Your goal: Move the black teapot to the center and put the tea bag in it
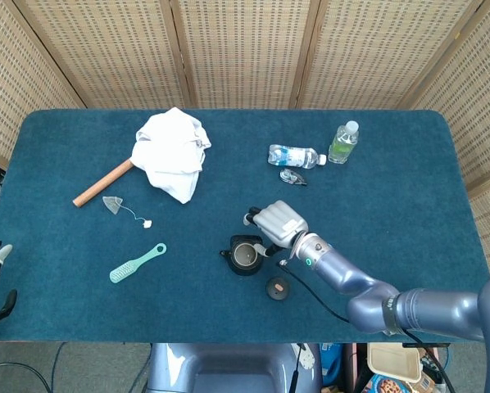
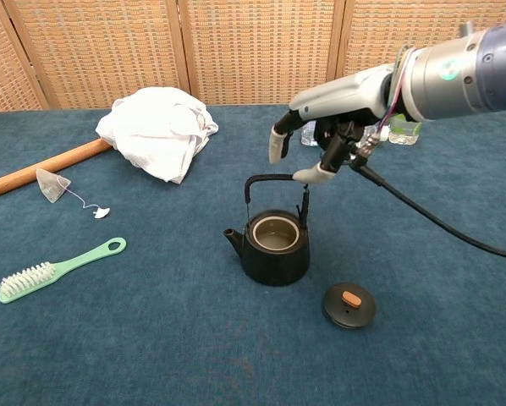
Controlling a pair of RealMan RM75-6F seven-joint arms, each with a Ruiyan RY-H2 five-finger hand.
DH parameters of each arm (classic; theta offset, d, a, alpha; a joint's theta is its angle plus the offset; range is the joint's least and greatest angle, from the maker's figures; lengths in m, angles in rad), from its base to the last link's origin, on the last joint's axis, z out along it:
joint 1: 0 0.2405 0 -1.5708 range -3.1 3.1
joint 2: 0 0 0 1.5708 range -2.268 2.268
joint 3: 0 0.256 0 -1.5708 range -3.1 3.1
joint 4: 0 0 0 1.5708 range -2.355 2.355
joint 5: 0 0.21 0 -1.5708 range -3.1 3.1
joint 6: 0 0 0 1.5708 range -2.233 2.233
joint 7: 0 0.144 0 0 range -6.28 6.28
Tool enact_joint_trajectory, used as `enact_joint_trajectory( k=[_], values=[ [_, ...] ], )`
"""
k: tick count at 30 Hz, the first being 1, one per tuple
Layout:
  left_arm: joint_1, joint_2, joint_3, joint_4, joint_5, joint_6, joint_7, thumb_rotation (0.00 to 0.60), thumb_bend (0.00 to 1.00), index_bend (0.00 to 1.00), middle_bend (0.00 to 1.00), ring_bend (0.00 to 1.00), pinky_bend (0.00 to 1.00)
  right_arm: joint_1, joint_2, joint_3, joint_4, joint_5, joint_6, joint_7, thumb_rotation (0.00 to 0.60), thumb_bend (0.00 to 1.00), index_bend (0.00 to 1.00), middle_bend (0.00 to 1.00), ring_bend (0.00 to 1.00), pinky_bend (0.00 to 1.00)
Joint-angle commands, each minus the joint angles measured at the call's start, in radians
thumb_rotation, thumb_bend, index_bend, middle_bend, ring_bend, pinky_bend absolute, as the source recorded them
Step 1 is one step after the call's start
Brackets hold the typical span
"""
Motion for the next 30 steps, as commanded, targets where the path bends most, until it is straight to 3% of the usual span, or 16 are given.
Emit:
enact_joint_trajectory(
  k=[1, 4, 6, 10, 16, 30],
  values=[
    [-0.004, 0.003, -0.002, -0.004, 0.004, 0.000, 0.004, 0.600, 0.48, 0.03, 0.00, 0.00, 0.00, -0.049, 0.035, 0.008, -0.033, -0.030, 0.054, 0.036, 0.454, 0.58, 0.27, 0.27, 0.48, 0.67],
    [-0.011, 0.007, -0.005, -0.012, 0.010, -0.001, 0.014, 0.600, 0.48, 0.03, 0.00, 0.00, 0.00, -0.102, 0.060, 0.008, -0.062, -0.060, 0.108, 0.066, 0.474, 0.58, 0.27, 0.27, 0.38, 0.67],
    [-0.014, 0.009, -0.005, -0.015, 0.015, -0.001, 0.019, 0.600, 0.48, 0.03, 0.00, 0.00, 0.00, -0.119, 0.069, 0.009, -0.073, -0.065, 0.122, 0.078, 0.488, 0.58, 0.27, 0.27, 0.36, 0.66],
    [-0.027, 0.013, -0.008, -0.029, 0.034, -0.002, 0.037, 0.600, 0.48, 0.03, 0.00, 0.00, 0.00, -0.173, 0.097, 0.000, -0.095, -0.092, 0.180, 0.091, 0.600, 0.58, 0.27, 0.27, 0.32, 0.62],
    [-0.051, 0.025, -0.017, -0.055, 0.042, -0.016, 0.061, 0.600, 0.48, 0.03, 0.00, 0.00, 0.00, -0.274, 0.139, -0.012, -0.126, -0.137, 0.287, 0.096, 0.600, 0.58, 0.27, 0.27, 0.26, 0.49],
    [-0.102, 0.041, -0.035, -0.054, 0.054, -0.046, 0.089, 0.600, 0.48, 0.03, 0.00, 0.00, 0.00, -0.551, 0.139, -0.030, -0.134, -0.278, 0.614, 0.120, 0.600, 0.58, 0.27, 0.27, 0.22, 0.38]
  ],
)
